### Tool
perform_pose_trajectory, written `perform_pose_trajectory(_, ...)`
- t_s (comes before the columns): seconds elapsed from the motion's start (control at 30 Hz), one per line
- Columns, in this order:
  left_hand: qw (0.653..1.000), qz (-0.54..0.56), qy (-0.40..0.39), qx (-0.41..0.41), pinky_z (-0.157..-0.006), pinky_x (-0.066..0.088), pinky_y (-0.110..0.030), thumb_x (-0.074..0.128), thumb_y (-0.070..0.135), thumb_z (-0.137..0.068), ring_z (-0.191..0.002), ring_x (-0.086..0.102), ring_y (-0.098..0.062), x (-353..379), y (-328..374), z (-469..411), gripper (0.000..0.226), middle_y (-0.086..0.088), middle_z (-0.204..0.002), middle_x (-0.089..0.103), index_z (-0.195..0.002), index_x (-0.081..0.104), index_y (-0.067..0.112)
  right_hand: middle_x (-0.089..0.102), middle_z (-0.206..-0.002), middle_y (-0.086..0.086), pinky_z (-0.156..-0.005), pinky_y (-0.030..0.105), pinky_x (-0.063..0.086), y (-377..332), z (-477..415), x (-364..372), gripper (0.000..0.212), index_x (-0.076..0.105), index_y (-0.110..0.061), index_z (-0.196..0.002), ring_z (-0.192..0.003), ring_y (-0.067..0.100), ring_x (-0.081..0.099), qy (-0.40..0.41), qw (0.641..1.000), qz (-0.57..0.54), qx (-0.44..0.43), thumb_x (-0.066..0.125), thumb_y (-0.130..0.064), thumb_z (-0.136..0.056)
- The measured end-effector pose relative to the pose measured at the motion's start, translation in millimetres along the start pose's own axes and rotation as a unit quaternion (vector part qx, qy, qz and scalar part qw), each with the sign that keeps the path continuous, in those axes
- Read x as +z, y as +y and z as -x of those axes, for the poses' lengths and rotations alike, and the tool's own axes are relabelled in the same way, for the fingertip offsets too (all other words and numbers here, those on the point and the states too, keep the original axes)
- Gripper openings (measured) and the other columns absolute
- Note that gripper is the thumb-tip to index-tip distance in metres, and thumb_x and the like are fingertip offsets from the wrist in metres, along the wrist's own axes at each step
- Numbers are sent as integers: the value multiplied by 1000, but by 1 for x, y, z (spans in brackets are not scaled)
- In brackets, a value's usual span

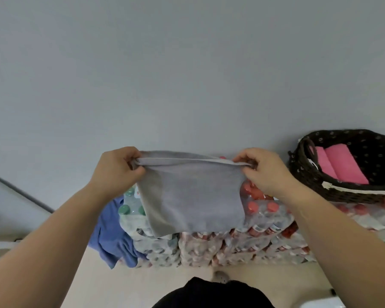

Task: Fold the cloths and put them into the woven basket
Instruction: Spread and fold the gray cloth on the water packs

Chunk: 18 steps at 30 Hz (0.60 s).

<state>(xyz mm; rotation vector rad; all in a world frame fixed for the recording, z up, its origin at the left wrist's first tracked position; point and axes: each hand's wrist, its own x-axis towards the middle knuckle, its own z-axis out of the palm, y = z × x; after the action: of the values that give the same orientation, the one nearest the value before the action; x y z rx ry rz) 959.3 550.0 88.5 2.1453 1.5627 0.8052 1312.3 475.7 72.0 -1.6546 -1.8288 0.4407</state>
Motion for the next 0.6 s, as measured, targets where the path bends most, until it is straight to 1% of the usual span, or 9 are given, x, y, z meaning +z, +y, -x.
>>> perform_pose_trajectory(0.07,999,-26,-19,29,-55,41,-28,67,3,-73,-53,48,-13,-17,-7,9,20,3,-55,56,-67,59,21,57,-94,-20,-84,17,40,-17,11,6,41,69,-29,-105,-89,-3,52,-28,999,25,-34,59,3,-81)
perform_pose_trajectory(0.1,998,-28,-32,37,-54,40,-28,67,6,-72,-54,49,-16,-24,-12,14,18,2,-55,55,-65,57,19,56,-95,-15,-86,19,40,-24,16,10,40,70,-28,-107,-93,1,52,-42,998,31,-37,58,2,-84)
perform_pose_trajectory(0.17,997,-22,-59,46,-55,41,-31,63,17,-68,-56,50,-21,-37,-19,23,9,-2,-56,55,-62,57,15,57,-98,-4,-89,25,41,-39,28,16,38,72,-26,-108,-96,10,54,-58,997,47,-23,56,2,-88)
perform_pose_trajectory(0.23,996,-7,-78,52,-56,44,-32,59,23,-62,-61,54,-23,-46,-24,31,11,-4,-59,59,-61,61,13,58,-101,-1,-91,29,43,-51,40,20,37,73,-23,-111,-97,14,54,-64,995,73,-7,55,1,-89)
perform_pose_trajectory(0.33,994,23,-89,54,-56,43,-27,66,16,-64,-57,53,-17,-56,-25,42,4,-2,-60,62,-60,64,15,61,-99,0,-90,35,46,-67,57,24,34,73,-17,-116,-96,18,55,-63,991,120,-1,58,-1,-89)
perform_pose_trajectory(0.37,994,29,-94,57,-56,42,-27,69,10,-66,-56,52,-15,-58,-24,45,10,-3,-60,62,-60,64,15,63,-99,1,-88,35,47,-71,62,24,33,73,-16,-115,-95,19,57,-59,990,131,5,59,-2,-89)
perform_pose_trajectory(0.47,990,27,-110,86,-58,45,-29,72,0,-69,-55,52,-10,-67,-23,53,18,1,-60,63,-64,67,18,68,-95,4,-84,37,50,-79,76,21,23,77,-14,-103,-90,21,60,-69,985,153,32,61,-6,-87)
perform_pose_trajectory(0.53,986,23,-122,114,-63,49,-22,71,1,-71,-69,62,-11,-72,-21,57,21,8,-71,69,-77,75,21,66,-87,6,-79,42,51,-80,82,21,13,74,-11,-86,-82,23,60,-110,977,174,54,61,-9,-85)
perform_pose_trajectory(0.6,978,1,-145,151,-68,51,-22,70,4,-75,-81,63,-9,-76,-16,60,23,11,-80,72,-86,79,23,62,-82,5,-74,42,51,-81,87,23,11,69,-10,-79,-77,22,58,-148,968,184,79,60,-11,-85)
